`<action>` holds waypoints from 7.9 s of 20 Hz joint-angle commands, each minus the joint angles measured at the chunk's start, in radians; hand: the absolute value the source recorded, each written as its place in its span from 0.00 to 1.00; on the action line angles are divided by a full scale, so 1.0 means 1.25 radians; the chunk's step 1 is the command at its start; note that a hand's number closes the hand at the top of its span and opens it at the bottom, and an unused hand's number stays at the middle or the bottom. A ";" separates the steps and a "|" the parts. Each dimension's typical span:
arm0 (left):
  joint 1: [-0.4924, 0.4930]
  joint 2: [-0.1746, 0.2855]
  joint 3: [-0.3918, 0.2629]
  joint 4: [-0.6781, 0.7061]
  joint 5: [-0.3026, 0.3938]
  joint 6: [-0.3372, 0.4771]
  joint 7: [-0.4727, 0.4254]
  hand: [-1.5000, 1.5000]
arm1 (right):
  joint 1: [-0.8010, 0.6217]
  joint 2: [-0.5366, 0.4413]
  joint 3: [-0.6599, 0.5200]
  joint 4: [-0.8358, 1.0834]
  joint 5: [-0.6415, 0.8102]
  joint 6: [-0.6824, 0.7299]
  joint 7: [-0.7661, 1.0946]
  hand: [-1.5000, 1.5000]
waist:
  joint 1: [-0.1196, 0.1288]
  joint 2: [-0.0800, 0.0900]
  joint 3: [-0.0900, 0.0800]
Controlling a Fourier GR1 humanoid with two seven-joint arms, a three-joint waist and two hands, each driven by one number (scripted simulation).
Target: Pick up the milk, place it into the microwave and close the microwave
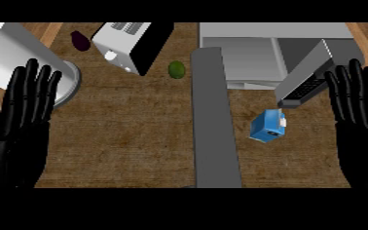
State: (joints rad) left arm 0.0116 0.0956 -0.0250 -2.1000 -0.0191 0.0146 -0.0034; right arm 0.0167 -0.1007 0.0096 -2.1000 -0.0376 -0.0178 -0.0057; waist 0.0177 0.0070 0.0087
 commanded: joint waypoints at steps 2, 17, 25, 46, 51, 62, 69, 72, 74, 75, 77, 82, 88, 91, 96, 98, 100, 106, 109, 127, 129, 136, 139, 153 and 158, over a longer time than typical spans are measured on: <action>-0.001 -0.031 -0.014 0.053 -0.004 0.004 -0.032 0.00 | -0.088 0.032 0.049 0.024 0.067 -0.043 0.033 0.00 | -0.012 -0.005 -0.007; 0.151 -0.002 0.119 -0.018 0.173 -0.097 0.004 0.00 | -0.060 0.080 0.293 -0.095 0.284 -0.137 0.243 0.00 | -0.011 -0.007 -0.007; 0.181 0.040 0.218 -0.072 0.268 -0.149 0.038 0.00 | 0.078 0.054 0.246 -0.084 0.260 -0.133 0.152 0.00 | -0.013 -0.007 -0.007; 0.304 -0.006 0.313 -0.128 0.331 -0.279 0.018 0.00 | 0.137 0.066 0.098 0.265 0.164 -0.156 -0.144 0.00 | -0.012 -0.006 -0.007; 0.257 -0.011 0.322 -0.110 0.313 -0.262 0.041 0.00 | 0.101 0.025 0.007 0.360 0.100 -0.111 -0.194 0.00 | -0.014 -0.005 -0.007; 0.322 -0.049 0.395 -0.080 0.366 -0.396 -0.011 0.00 | 0.038 0.033 -0.036 0.589 0.075 -0.070 -0.354 0.00 | -0.009 -0.006 -0.007; 0.269 -0.037 0.398 -0.140 0.379 -0.337 0.089 0.00 | -0.093 0.026 -0.082 0.862 0.106 -0.090 -0.510 0.00 | -0.008 -0.005 -0.007; 0.294 -0.044 0.430 -0.137 0.390 -0.377 0.073 0.00 | -0.104 0.002 -0.109 0.886 0.087 -0.078 -0.500 0.00 | -0.009 -0.006 -0.007; 0.339 -0.075 0.373 -0.163 0.337 -0.364 0.030 0.00 | -0.051 0.017 -0.088 0.841 0.107 -0.104 -0.523 0.00 | -0.010 -0.006 -0.007; 0.302 -0.047 0.415 -0.177 0.407 -0.363 0.103 0.00 | -0.129 -0.029 -0.132 0.933 0.078 -0.055 -0.548 0.00 | -0.008 -0.006 -0.007; 0.234 -0.020 0.428 -0.127 0.397 -0.341 0.109 0.00 | -0.150 -0.005 -0.124 0.982 0.096 -0.093 -0.568 0.00 | -0.010 -0.005 -0.007; 0.284 -0.020 0.483 -0.151 0.470 -0.373 0.117 0.00 | -0.218 -0.014 -0.152 1.162 0.088 -0.065 -0.695 1.00 | -0.006 -0.005 -0.006; 0.297 -0.076 0.406 -0.129 0.357 -0.393 0.053 0.00 | -0.293 0.017 -0.122 1.212 0.152 -0.156 -0.782 1.00 | -0.004 -0.004 -0.006; 0.275 -0.051 0.458 -0.100 0.396 -0.413 0.064 0.00 | -0.343 -0.019 -0.178 1.285 0.098 -0.085 -0.841 1.00 | -0.003 -0.003 -0.006; 0.305 -0.068 0.460 -0.143 0.417 -0.424 0.087 0.00 | -0.349 -0.050 -0.168 1.329 0.097 0.008 -0.890 1.00 | 0.001 -0.003 -0.006; 0.313 -0.076 0.424 -0.111 0.394 -0.434 0.051 0.00 | -0.366 -0.100 -0.173 1.394 0.108 0.053 -0.926 1.00 | 0.009 0.001 -0.005; 0.289 -0.062 0.456 -0.122 0.400 -0.424 0.067 0.00 | -0.392 -0.158 -0.169 1.383 0.106 0.130 -0.904 1.00 | 0.007 0.001 -0.005; 0.289 -0.062 0.456 -0.141 0.412 -0.414 0.096 0.00 | -0.417 -0.077 -0.139 1.380 0.106 0.170 -0.908 1.00 | 0.000 -0.002 -0.006; 0.314 -0.064 0.481 -0.137 0.444 -0.433 0.082 0.00 | -0.395 -0.086 -0.114 1.292 0.095 0.229 -0.854 1.00 | -0.011 -0.009 -0.007; 0.299 -0.056 0.528 -0.091 0.449 -0.479 0.072 0.00 | -0.573 -0.009 -0.087 1.186 0.162 -0.049 -0.582 1.00 | 0.004 -0.003 -0.007; 0.283 -0.046 0.535 -0.104 0.469 -0.435 0.106 0.00 | -0.613 -0.007 -0.068 1.210 0.202 -0.096 -0.550 1.00 | 0.007 -0.002 -0.007; 0.225 0.005 0.537 -0.056 0.473 -0.434 0.118 0.00 | -0.777 -0.002 -0.093 1.398 0.258 -0.234 -0.511 1.00 | 0.027 0.009 -0.006; 0.247 -0.041 0.514 -0.005 0.427 -0.496 0.057 0.00 | -0.804 -0.008 -0.109 1.454 0.262 -0.271 -0.532 1.00 | 0.036 0.012 -0.006; 0.182 0.001 0.505 0.010 0.434 -0.488 0.068 0.00 | -0.878 -0.087 -0.124 1.537 0.307 -0.474 -0.574 1.00 | 0.081 0.039 -0.004; 0.178 -0.009 0.485 0.028 0.401 -0.495 0.067 0.00 | -0.876 -0.098 -0.104 1.568 0.341 -0.542 -0.581 1.00 | 0.091 0.045 -0.005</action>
State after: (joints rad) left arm 0.2412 0.0861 0.5924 -2.0798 0.5008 -0.5967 0.0841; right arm -1.0810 -0.2121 -0.1391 -0.1639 0.3562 -0.6225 -0.7150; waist 0.1229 0.0582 0.0034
